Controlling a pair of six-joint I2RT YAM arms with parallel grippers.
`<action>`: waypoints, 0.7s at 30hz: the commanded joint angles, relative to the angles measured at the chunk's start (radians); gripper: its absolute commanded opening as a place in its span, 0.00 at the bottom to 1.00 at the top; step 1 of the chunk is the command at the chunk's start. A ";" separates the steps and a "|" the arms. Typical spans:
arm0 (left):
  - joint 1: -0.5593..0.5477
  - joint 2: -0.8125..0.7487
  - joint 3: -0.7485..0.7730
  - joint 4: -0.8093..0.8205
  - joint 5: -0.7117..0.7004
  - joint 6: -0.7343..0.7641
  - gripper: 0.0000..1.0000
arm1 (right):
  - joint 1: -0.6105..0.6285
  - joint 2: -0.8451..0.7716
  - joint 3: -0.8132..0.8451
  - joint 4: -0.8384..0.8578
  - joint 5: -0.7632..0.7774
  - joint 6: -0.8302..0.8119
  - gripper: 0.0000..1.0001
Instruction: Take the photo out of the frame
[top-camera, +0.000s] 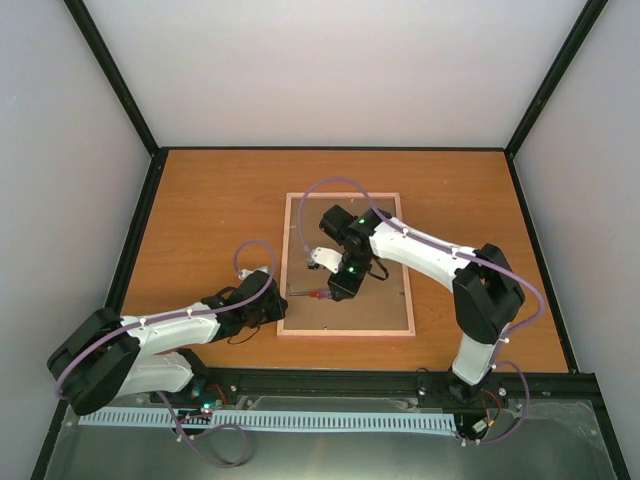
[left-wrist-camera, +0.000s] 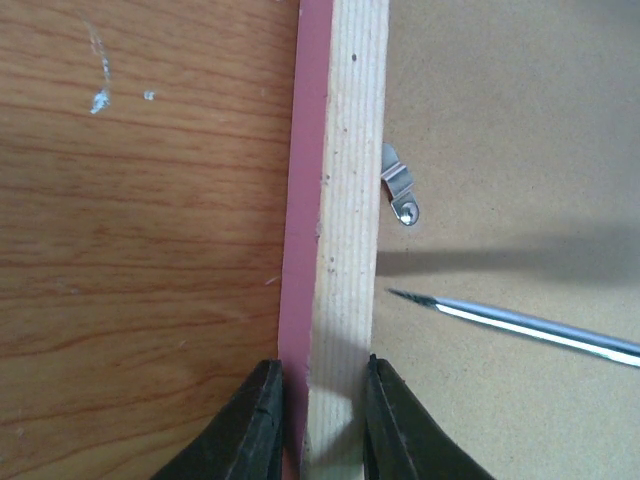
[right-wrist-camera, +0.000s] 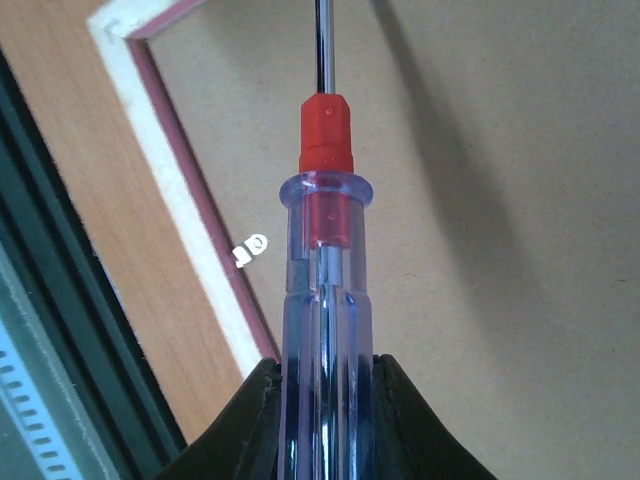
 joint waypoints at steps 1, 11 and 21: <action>-0.007 0.010 0.021 0.021 0.010 -0.016 0.01 | 0.004 0.043 0.002 0.024 0.047 0.006 0.03; -0.007 0.006 0.015 0.029 0.010 -0.013 0.01 | 0.004 0.084 0.026 0.043 0.098 0.060 0.03; -0.008 -0.002 0.011 0.031 0.010 -0.013 0.01 | 0.001 0.097 0.042 0.038 0.179 0.089 0.03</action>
